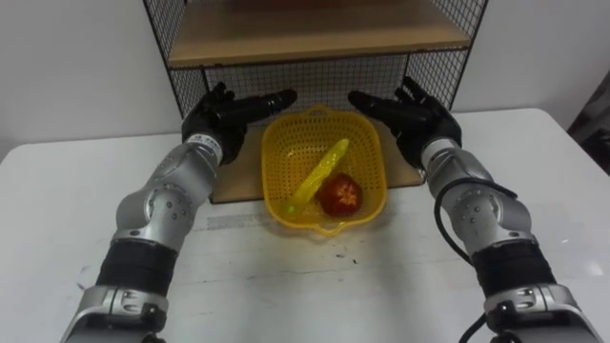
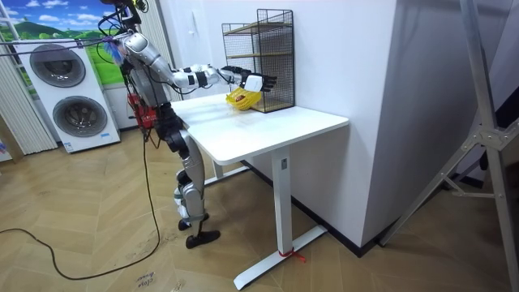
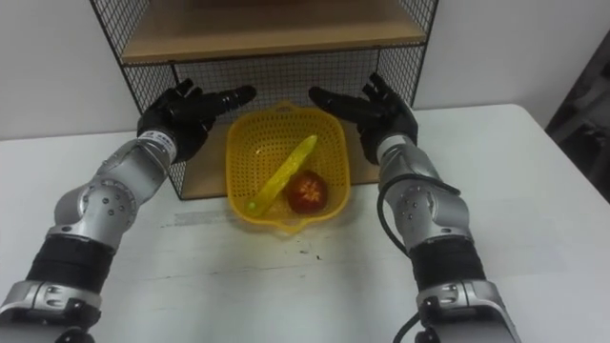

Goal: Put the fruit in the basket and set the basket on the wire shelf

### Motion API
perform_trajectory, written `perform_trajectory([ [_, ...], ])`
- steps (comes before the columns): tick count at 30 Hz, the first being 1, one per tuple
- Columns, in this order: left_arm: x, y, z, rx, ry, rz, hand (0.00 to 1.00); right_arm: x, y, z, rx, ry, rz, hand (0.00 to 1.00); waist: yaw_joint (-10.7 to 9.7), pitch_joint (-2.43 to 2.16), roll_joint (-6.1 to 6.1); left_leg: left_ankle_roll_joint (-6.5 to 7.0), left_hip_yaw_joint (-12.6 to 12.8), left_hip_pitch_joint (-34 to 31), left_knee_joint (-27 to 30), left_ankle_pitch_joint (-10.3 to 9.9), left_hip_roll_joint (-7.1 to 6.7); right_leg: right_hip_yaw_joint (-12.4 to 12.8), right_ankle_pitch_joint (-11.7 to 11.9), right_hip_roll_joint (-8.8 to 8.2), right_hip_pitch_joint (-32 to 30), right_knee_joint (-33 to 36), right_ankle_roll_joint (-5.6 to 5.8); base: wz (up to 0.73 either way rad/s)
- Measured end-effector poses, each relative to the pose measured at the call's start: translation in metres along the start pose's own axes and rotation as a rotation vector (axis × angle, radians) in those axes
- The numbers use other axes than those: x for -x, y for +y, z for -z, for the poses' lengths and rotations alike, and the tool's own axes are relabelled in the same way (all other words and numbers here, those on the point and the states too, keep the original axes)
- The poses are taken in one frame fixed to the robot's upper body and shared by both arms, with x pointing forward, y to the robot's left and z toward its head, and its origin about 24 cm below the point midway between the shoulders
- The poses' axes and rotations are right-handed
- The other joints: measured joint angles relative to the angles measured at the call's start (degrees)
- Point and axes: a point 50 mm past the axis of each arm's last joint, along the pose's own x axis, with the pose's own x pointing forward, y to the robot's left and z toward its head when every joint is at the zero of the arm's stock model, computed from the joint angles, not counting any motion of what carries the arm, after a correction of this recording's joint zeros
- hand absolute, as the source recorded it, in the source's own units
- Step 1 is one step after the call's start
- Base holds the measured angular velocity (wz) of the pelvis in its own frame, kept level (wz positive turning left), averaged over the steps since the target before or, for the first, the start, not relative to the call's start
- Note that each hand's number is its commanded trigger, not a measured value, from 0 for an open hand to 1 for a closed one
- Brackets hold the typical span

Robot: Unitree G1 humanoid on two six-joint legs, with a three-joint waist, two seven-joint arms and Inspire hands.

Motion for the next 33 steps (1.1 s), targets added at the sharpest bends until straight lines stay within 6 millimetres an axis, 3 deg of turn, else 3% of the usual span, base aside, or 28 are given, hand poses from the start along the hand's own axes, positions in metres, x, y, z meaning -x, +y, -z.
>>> perform_trajectory([
  [10,0.0,0.003,-0.001,0.014,0.001,0.029,0.0,0.0,-0.002,-0.001,-0.016,-0.001,-0.025,0.0,0.14,-0.08,-0.12,-0.01,0.01,-0.27,-0.03,-0.01,0.0,0.1,-0.06,0.13,-0.41,-0.03,-0.04,0.0],
  [15,0.002,0.002,-0.011,0.032,-0.031,0.064,0.0,0.0,0.0,-0.003,-0.01,-0.009,-0.048,0.0,0.14,-0.14,-0.12,-0.02,0.21,-0.71,-0.09,0.0,0.01,0.56,-0.05,0.53,-1.17,0.08,-0.06,-0.05],
  [19,0.006,-0.001,-0.019,-0.013,-0.073,0.086,0.0,0.003,0.003,-0.009,0.021,-0.041,-0.069,0.0,0.15,-0.3,-0.02,-0.05,0.2,-0.93,-0.05,0.03,0.08,0.45,-0.02,0.42,-1.29,0.08,-0.1,0.0],
  [21,0.008,0.0,-0.019,-0.036,-0.086,0.097,0.0,0.007,0.005,-0.014,0.032,-0.074,-0.089,0.0,0.11,-0.6,-0.06,-0.09,0.15,-0.89,-0.04,0.06,0.1,0.04,0.0,0.12,-1.18,0.07,-0.12,0.02],
  [24,0.018,0.005,-0.02,-0.072,-0.119,0.134,0.0,0.016,0.004,-0.017,0.04,-0.111,-0.129,0.0,-0.07,-1.26,-0.03,-0.13,-0.01,-0.6,-0.12,0.08,0.1,-0.22,0.0,0.04,-0.85,0.07,-0.13,0.0],
  [26,0.029,0.012,-0.017,-0.116,-0.142,0.145,0.0,0.026,-0.01,-0.018,0.071,-0.15,-0.101,0.0,-0.03,-1.56,-0.22,-0.16,-0.19,0.01,-0.31,0.08,0.1,-0.55,-0.11,0.0,-0.28,0.05,-0.23,0.05],
  [30,0.049,0.03,-0.009,-0.118,-0.165,0.128,0.0,0.045,-0.023,-0.011,0.148,-0.173,-0.084,0.0,-0.04,-1.51,-0.74,-0.29,-0.14,0.6,-0.78,0.12,0.09,-0.18,-0.63,0.01,-0.26,0.0,-0.33,0.01],
  [33,0.057,0.039,-0.007,-0.128,-0.173,0.117,0.0,0.047,-0.026,-0.01,0.157,-0.174,-0.085,0.0,-0.16,-1.46,-1.28,-0.4,-0.13,0.64,-0.94,0.18,0.12,0.06,-0.65,0.14,-0.31,-0.12,-0.37,-0.02],
])
